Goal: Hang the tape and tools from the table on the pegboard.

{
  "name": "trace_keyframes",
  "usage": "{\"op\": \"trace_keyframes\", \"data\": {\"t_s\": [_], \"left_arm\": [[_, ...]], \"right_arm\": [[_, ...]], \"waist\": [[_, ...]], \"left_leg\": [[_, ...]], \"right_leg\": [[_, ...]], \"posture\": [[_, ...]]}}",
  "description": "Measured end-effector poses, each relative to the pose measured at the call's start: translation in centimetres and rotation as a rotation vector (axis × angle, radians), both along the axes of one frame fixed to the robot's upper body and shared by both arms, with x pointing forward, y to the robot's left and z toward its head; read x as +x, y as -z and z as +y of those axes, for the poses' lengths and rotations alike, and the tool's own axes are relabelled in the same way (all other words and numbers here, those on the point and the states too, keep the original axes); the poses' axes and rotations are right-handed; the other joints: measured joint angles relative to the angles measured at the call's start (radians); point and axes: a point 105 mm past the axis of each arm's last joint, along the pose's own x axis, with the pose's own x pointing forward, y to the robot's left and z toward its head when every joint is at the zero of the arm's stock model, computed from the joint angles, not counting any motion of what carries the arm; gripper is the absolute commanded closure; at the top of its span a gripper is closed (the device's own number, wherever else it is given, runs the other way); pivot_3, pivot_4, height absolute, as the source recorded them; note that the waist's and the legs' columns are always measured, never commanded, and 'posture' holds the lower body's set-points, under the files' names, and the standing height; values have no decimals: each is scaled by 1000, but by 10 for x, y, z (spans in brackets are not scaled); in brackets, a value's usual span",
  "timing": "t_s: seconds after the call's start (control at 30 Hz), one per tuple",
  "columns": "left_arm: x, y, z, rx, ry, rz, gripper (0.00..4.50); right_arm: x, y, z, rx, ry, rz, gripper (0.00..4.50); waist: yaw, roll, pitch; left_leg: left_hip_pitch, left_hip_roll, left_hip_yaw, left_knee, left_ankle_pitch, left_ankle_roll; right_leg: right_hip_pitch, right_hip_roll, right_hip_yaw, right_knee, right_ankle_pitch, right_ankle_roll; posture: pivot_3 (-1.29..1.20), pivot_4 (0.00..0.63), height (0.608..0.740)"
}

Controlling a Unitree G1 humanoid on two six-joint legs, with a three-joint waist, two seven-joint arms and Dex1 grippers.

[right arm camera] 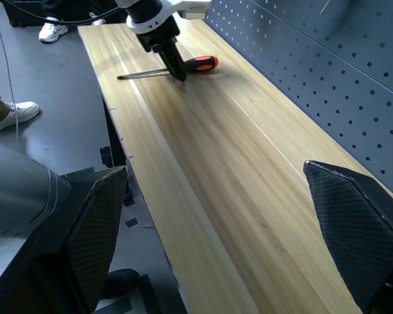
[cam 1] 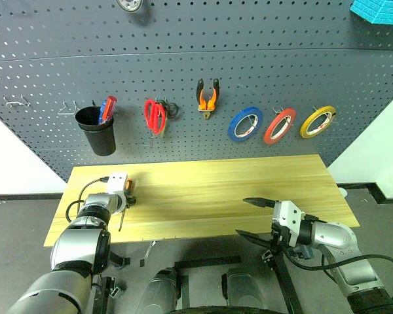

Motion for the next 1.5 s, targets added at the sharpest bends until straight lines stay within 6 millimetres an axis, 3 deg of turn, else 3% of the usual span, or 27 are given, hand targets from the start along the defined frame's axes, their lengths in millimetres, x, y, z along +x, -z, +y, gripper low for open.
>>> {"op": "trace_keyframes", "data": {"t_s": [0.17,0.43,0.6,0.73,0.93,1.07,1.13,1.2,1.27,1.33,1.5], "left_arm": [[-1,0,2,-21,-12,-8,3955],[0,-5,8,-25,49,-71,3971],[-8,-27,10,24,287,-291,3971],[-34,-79,-7,-37,453,-673,3971],[-54,-191,-10,-290,472,-1167,3971],[-49,-254,0,-352,421,-1445,3971],[-46,-295,6,-328,387,-1612,3971],[-45,-321,13,-275,355,-1717,3971],[-40,-340,22,-208,309,-1791,3971],[-34,-347,27,-162,273,-1824,3971],[-10,-336,31,-60,243,-1788,3971]], "right_arm": [[-2,0,-3,-13,-3,-2,0],[1,-9,0,19,-9,-23,0],[17,-62,17,225,-26,-120,0],[22,-91,23,346,-61,-102,0],[24,-91,23,361,-78,-64,0],[28,-101,29,454,-95,-45,0],[30,-111,29,518,-110,-21,0],[32,-118,28,548,-109,-20,0],[33,-122,28,567,-105,-23,0],[33,-122,29,571,-102,-18,0],[34,-119,29,553,-84,-15,0]], "waist": [[0,0,0],[-4,0,0],[-6,0,0],[14,0,0],[37,1,-1],[36,2,-1],[35,1,-2],[34,1,-2],[32,1,-2],[31,1,-2],[26,0,-2]], "left_leg": [[0,0,0,0,0,0],[0,1,0,-1,0,0],[0,4,-1,-3,0,0],[-2,4,-2,-4,-1,0],[-4,3,-1,-3,-1,0],[-4,3,-1,-2,-1,1],[-3,3,0,-1,1,2],[-3,1,1,-1,1,3],[-3,0,1,-1,1,3],[-3,0,1,-1,1,3],[-3,0,1,-1,1,4]], "right_leg": [[0,0,0,0,0,0],[-1,0,0,0,0,0],[-2,-1,2,0,0,-1],[-8,-3,3,-3,-2,-6],[-8,-4,2,-4,-3,-8],[-8,-1,2,-2,-2,-8],[-8,-1,2,-2,-1,-6],[-6,-1,2,-3,0,-4],[-4,0,2,-3,0,-3],[-4,0,1,-2,0,-3],[-3,0,1,-2,0,-2]], "posture": [[-128,86,725],[-131,85,725],[-106,83,725],[-84,77,725],[-60,69,725],[-59,60,725],[-60,57,725],[-60,53,725],[-61,50,725],[-63,46,725],[-77,42,725]]}}
